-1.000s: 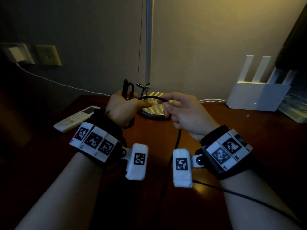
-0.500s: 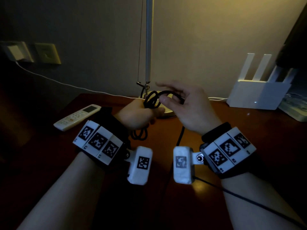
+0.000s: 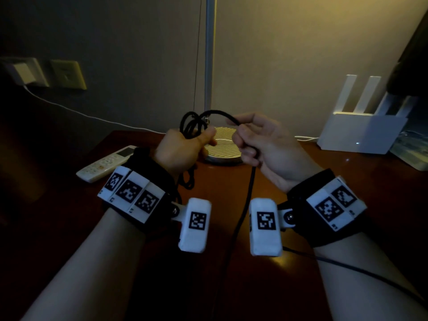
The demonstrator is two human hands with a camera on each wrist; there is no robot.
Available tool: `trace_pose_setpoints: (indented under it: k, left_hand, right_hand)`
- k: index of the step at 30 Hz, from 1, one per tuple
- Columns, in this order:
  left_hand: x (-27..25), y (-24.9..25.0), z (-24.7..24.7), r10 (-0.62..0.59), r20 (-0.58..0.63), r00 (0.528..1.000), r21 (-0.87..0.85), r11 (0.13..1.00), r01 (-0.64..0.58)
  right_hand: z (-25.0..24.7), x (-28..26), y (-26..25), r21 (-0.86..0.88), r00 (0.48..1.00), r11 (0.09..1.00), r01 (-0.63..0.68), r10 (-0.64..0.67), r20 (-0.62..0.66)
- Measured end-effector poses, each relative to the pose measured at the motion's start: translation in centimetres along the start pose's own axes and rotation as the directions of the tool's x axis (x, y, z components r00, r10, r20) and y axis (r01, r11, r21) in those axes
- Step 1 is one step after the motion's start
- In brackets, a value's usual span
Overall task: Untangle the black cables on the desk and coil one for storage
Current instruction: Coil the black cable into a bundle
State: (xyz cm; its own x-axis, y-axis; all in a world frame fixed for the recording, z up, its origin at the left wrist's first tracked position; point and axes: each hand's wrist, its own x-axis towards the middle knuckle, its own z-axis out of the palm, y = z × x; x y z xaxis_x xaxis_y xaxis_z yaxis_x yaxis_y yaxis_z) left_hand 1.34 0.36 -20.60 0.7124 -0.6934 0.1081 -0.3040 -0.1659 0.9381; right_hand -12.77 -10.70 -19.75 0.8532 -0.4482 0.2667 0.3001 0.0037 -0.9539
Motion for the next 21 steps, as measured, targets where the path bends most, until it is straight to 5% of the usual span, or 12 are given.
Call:
trace_pose_setpoints:
  k: [4, 7, 13, 18, 21]
  left_hand:
    - [-0.3, 0.1, 0.3, 0.073, 0.277, 0.958, -0.232, 0.973, -0.007]
    - [-0.5, 0.3, 0.6, 0.145, 0.369, 0.918, -0.423, 0.906, 0.027]
    - [-1.4, 1.4, 1.1, 0.097, 0.351, 0.931, -0.539, 0.834, 0.116]
    - [-1.0, 1.2, 1.1, 0.017, 0.344, 0.939, -0.458, 0.876, 0.152]
    - [-0.8, 0.9, 1.1, -0.029, 0.307, 0.951, -0.396, 0.905, 0.155]
  right_hand:
    - [-0.3, 0.3, 0.5, -0.113, 0.985, 0.991, 0.067, -0.083, -0.15]
    - [0.1, 0.4, 1.0, -0.189, 0.976, 0.978, 0.084, -0.118, -0.18]
    - [1.6, 0.2, 1.5, -0.203, 1.0, 0.979, -0.004, 0.004, -0.002]
    - [2.1, 0.3, 1.9, -0.272, 0.999, 0.962, -0.025, 0.018, -0.028]
    - [2.0, 0.4, 1.9, -0.145, 0.991, 0.981, -0.13, 0.128, -0.027]
